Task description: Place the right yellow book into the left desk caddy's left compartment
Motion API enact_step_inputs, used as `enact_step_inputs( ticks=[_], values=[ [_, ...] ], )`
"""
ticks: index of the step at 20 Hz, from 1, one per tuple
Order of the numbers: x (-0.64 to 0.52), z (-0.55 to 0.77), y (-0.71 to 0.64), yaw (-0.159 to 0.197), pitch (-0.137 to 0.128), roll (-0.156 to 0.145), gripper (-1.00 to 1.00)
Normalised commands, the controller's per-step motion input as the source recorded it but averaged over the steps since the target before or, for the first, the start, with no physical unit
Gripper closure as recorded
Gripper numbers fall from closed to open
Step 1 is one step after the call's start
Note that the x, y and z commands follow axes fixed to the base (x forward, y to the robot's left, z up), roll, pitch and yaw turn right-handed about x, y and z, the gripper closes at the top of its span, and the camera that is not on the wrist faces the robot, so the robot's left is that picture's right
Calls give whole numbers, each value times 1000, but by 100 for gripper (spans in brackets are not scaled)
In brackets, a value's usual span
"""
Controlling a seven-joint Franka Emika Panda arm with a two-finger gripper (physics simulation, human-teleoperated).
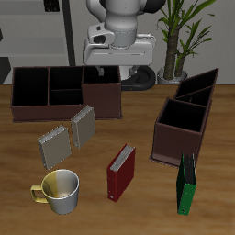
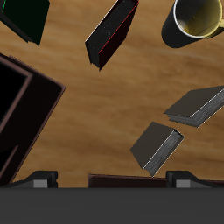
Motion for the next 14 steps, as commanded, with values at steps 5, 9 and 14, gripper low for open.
enact_step_inputs(
  ticks=[5,9,14],
  values=[
    [5,71,-386,-3,-25,32,-100],
    [0,45,-488,-41,-35,-24,-100],
    [7,8,-422,-56,-31,-30,-100]
  ],
)
